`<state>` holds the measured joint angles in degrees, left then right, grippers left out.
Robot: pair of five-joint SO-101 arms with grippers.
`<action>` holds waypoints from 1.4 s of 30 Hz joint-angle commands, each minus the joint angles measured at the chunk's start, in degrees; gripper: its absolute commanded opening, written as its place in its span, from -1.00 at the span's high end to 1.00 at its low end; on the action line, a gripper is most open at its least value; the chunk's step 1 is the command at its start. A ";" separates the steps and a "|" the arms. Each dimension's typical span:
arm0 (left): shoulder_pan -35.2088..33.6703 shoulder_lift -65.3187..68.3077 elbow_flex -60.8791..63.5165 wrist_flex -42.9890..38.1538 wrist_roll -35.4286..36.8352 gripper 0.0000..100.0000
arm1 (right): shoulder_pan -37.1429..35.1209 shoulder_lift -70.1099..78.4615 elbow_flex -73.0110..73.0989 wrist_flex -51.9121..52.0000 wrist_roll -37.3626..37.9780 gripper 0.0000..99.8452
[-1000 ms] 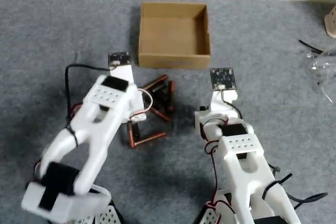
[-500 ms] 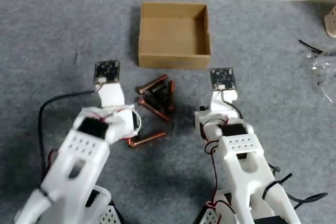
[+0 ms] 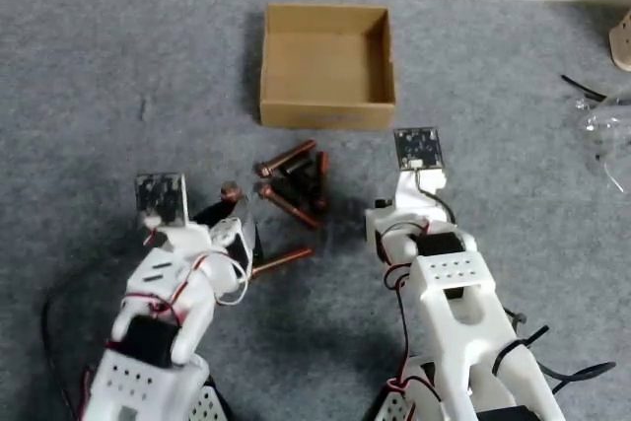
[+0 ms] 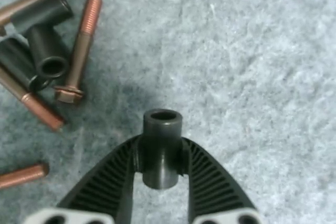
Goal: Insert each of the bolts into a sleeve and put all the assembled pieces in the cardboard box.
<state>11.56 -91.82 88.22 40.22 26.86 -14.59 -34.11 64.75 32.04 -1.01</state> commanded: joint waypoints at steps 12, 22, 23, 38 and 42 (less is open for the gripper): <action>-8.13 -12.35 8.40 -15.38 -0.18 0.99 | 0.22 -2.33 5.49 -12.97 0.26 0.99; -6.64 -12.35 9.01 -17.41 -0.09 0.99 | -4.97 -10.68 9.71 -13.05 0.44 0.99; -6.64 -12.35 9.01 -17.32 -0.09 0.99 | -5.49 -13.58 11.03 -13.05 0.44 0.99; -6.46 -12.44 9.01 -15.03 -0.35 0.99 | -5.93 -71.16 32.22 -4.09 0.53 0.99; -6.37 -12.44 9.01 -15.21 -0.35 0.99 | -6.11 -69.58 34.24 -3.91 0.62 0.99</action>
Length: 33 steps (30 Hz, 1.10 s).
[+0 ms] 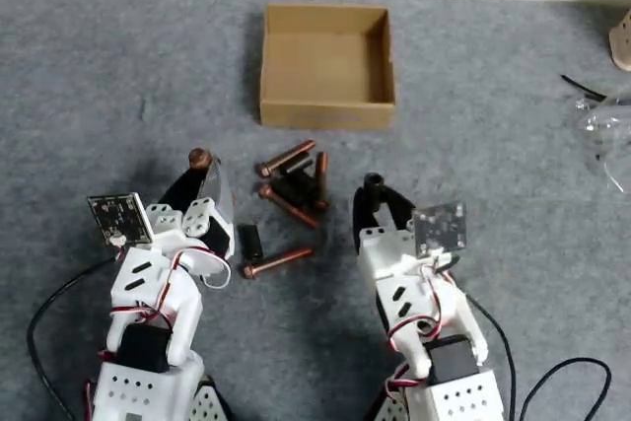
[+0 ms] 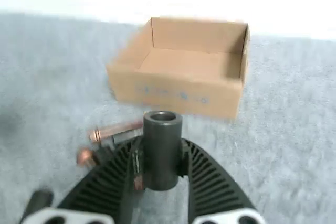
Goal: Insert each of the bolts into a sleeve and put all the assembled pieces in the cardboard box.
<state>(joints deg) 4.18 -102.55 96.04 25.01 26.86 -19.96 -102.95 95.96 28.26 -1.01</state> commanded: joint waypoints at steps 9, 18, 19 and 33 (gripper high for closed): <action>1.36 -1.80 0.04 -9.32 -0.26 0.99 | -17.89 -0.31 3.21 0.13 9.05 0.99; 13.14 -1.71 -6.29 -10.90 -0.35 0.99 | -18.42 -0.31 3.30 0.13 17.23 0.99; 14.11 -1.71 -6.46 -10.90 -0.35 0.99 | -18.42 -0.31 3.30 0.13 17.49 0.99; 20.26 -1.71 -8.13 -10.81 -0.35 0.99 | -18.24 -0.31 5.41 -0.13 17.93 0.99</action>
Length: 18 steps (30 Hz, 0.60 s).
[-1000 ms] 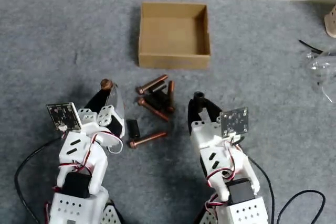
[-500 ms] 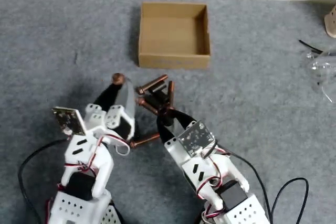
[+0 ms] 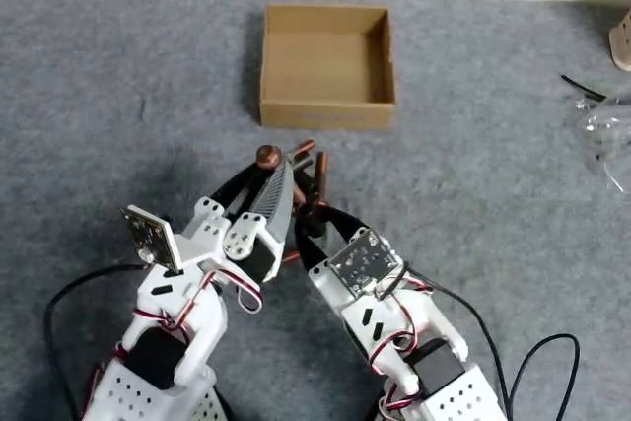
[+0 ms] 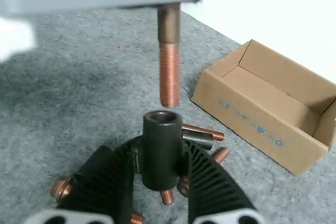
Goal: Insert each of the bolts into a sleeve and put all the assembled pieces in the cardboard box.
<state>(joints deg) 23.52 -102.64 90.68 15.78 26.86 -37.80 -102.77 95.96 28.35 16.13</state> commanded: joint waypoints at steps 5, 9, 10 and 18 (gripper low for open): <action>0.92 -1.71 -2.86 -1.58 -0.35 0.99 | -0.40 -0.48 5.41 -0.31 0.79 0.99; 1.01 -1.71 -2.42 -0.26 -0.09 0.99 | -0.40 -0.48 5.41 -0.31 0.79 0.99; 1.01 -1.71 -2.51 0.97 0.00 0.99 | -0.40 -0.48 5.41 -0.31 0.79 0.99; 4.44 -1.71 -1.54 2.46 0.00 0.99 | -0.40 -0.48 5.41 -0.31 0.79 0.99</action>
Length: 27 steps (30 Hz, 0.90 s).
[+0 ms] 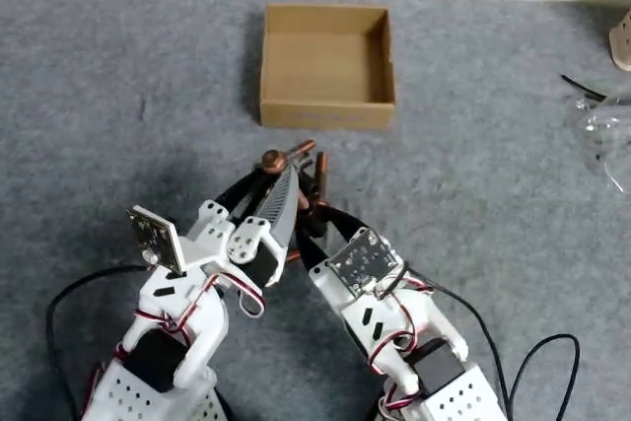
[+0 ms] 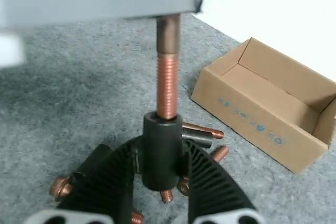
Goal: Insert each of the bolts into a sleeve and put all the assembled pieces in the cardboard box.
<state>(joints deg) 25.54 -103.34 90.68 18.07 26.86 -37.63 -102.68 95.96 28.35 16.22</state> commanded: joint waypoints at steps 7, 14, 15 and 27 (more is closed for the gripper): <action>4.26 -1.10 1.63 0.53 0.00 0.99 | 0.92 -0.57 5.41 -0.40 0.70 0.99; 5.85 -1.10 1.63 9.32 -0.09 0.99 | 1.27 -0.57 5.67 -2.51 0.70 0.99; 5.76 -1.10 1.71 9.58 -0.26 0.99 | 1.27 -0.57 5.67 -2.51 0.70 0.99; 1.54 -1.01 3.21 9.32 -0.09 0.92 | 1.27 -0.57 5.67 -2.51 0.70 0.99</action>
<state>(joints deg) 30.81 -103.87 94.02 27.38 26.86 -37.27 -102.68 95.96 28.35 16.22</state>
